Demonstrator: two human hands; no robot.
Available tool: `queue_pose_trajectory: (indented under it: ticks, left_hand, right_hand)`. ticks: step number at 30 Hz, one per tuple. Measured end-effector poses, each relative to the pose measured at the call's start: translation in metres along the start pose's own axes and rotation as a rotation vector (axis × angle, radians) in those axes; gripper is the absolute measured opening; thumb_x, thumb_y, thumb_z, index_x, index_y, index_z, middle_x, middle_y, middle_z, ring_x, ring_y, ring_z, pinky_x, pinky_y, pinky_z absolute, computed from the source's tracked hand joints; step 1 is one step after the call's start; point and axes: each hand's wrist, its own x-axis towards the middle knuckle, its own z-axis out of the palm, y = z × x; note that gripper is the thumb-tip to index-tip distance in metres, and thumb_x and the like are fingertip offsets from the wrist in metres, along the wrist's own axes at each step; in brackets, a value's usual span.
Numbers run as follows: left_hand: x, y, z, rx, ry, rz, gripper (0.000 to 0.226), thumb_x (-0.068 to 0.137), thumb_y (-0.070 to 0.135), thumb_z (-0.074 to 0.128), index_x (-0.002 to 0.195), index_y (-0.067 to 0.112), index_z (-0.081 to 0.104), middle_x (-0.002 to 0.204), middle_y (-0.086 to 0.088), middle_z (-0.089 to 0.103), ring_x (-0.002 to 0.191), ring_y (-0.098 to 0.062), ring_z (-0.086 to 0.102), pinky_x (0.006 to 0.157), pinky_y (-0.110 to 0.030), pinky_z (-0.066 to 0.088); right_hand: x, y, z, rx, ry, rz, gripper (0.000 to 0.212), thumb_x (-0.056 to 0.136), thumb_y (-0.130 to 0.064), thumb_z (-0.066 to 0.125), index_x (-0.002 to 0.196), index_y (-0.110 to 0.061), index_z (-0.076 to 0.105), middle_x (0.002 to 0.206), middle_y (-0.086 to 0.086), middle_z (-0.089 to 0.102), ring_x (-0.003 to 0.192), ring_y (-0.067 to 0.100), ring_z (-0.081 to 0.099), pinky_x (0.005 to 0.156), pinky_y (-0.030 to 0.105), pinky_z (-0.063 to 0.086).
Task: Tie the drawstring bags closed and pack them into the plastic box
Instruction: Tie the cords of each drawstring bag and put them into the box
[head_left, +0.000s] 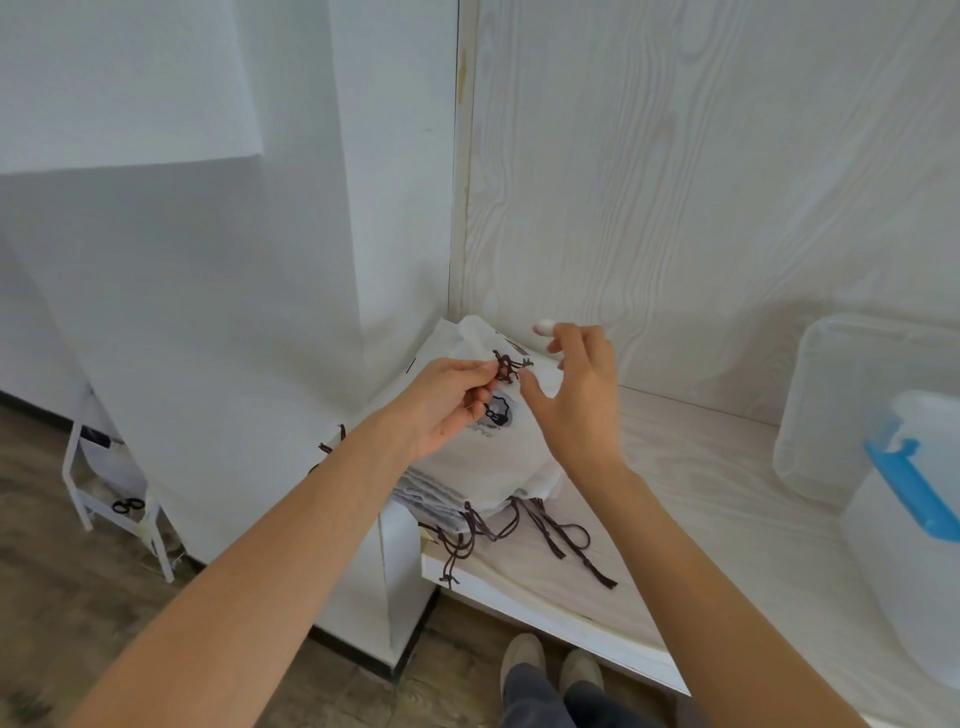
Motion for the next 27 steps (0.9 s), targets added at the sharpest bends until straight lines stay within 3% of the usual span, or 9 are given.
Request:
queue_pose_trajectory:
  ticks: [4, 8, 13, 19, 27]
  left_hand:
    - [-0.001, 0.000, 0.001, 0.004, -0.009, 0.002, 0.017, 0.094, 0.004, 0.049, 0.086, 0.002, 0.064, 0.070, -0.005, 0.051, 0.059, -0.007, 0.041, 0.047, -0.012, 0.039]
    - [-0.001, 0.001, 0.001, -0.012, 0.006, 0.004, 0.014, 0.093, 0.004, 0.051, 0.091, 0.000, 0.064, 0.070, -0.006, 0.056, 0.057, -0.007, 0.042, 0.046, -0.013, 0.039]
    - [-0.002, 0.001, -0.001, 0.008, 0.013, 0.005, 0.016, 0.093, 0.006, 0.051, 0.101, -0.003, 0.062, 0.066, -0.003, 0.054, 0.052, -0.005, 0.042, 0.047, -0.014, 0.037]
    - [-0.002, 0.003, -0.004, 0.065, 0.026, 0.054, 0.013, 0.092, 0.008, 0.053, 0.084, 0.005, 0.063, 0.063, 0.000, 0.050, 0.057, -0.009, 0.040, 0.054, -0.019, 0.032]
    - [-0.005, 0.007, -0.006, 0.191, 0.117, 0.149, 0.008, 0.089, 0.012, 0.061, 0.088, 0.010, 0.068, 0.070, 0.003, 0.060, 0.062, -0.007, 0.045, 0.059, -0.017, 0.038]
  right_hand:
    - [-0.005, -0.004, 0.000, -0.115, 0.012, -0.104, 0.016, 0.076, -0.018, 0.071, 0.090, -0.012, 0.066, 0.084, 0.001, 0.055, 0.076, 0.019, 0.056, 0.071, 0.037, 0.045]
    - [-0.003, -0.002, 0.004, -0.114, -0.111, -0.003, 0.025, 0.079, -0.031, 0.072, 0.098, -0.016, 0.066, 0.090, -0.002, 0.055, 0.081, 0.016, 0.055, 0.080, 0.031, 0.037]
    - [0.006, -0.003, 0.003, -0.031, -0.214, 0.031, 0.025, 0.079, -0.032, 0.072, 0.096, -0.014, 0.068, 0.085, -0.006, 0.053, 0.078, 0.013, 0.054, 0.081, 0.040, 0.047]
    - [0.017, -0.005, 0.001, -0.047, -0.351, 0.057, 0.026, 0.078, -0.032, 0.073, 0.097, -0.015, 0.068, 0.086, -0.006, 0.056, 0.077, 0.013, 0.055, 0.071, 0.026, 0.043]
    - [0.021, -0.001, -0.009, -0.051, -0.274, 0.089, 0.017, 0.088, -0.027, 0.062, 0.090, -0.011, 0.069, 0.083, -0.002, 0.053, 0.078, 0.020, 0.057, 0.069, 0.034, 0.046]
